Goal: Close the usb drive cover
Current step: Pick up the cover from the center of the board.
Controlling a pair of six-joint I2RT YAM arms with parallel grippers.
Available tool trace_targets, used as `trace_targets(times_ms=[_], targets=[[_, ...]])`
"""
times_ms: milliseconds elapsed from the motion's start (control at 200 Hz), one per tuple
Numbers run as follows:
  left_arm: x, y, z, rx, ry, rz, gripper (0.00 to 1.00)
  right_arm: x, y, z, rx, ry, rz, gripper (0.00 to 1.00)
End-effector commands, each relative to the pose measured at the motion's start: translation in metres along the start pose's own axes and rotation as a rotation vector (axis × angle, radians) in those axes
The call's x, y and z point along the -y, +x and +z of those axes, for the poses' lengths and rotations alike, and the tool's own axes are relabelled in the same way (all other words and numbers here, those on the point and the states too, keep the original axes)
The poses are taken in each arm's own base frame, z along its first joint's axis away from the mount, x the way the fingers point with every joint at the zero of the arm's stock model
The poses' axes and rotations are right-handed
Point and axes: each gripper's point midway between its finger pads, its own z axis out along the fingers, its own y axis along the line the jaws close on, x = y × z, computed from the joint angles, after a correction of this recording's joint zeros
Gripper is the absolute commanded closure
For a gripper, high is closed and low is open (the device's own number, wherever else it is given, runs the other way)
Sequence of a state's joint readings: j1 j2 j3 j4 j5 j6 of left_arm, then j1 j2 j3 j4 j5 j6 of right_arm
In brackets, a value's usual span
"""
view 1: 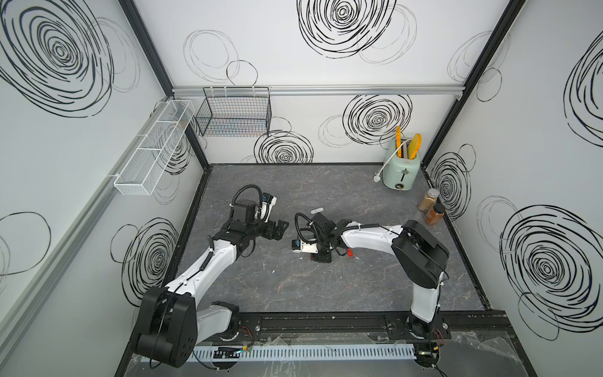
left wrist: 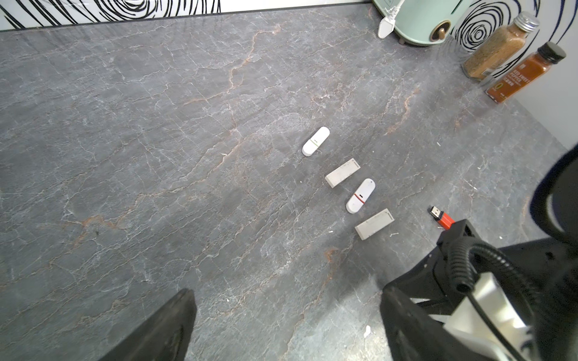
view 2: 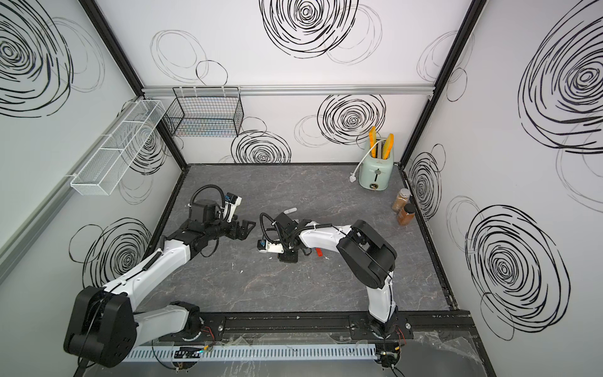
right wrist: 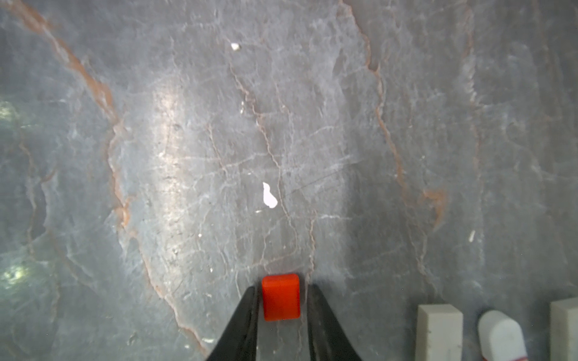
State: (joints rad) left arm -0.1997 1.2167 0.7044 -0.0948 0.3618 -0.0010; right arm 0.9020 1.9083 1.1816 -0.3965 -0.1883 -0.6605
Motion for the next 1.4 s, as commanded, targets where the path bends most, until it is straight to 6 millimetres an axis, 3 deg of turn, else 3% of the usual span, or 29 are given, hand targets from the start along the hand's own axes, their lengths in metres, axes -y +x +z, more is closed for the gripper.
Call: trace_targets(times_ms=[0,470,870,1111,1396], targets=[[-0.001,-0.010,-0.004,0.048,0.002,0.004,0.03,-0.017,0.023,0.005,-0.080,-0.048,-0.008,0.73],[-0.002,-0.008,-0.002,0.041,0.006,-0.006,0.03,-0.012,0.029,0.004,-0.089,-0.023,0.021,0.68],[-0.001,-0.008,-0.002,0.039,0.014,-0.008,0.04,-0.008,0.028,-0.003,-0.065,0.003,0.027,0.87],[0.017,-0.008,-0.001,0.035,0.126,-0.053,0.08,0.012,0.010,-0.030,0.064,0.089,0.058,0.91],[0.059,-0.015,-0.008,0.091,0.414,-0.249,0.17,0.030,-0.032,-0.090,0.407,0.266,0.067,0.91]])
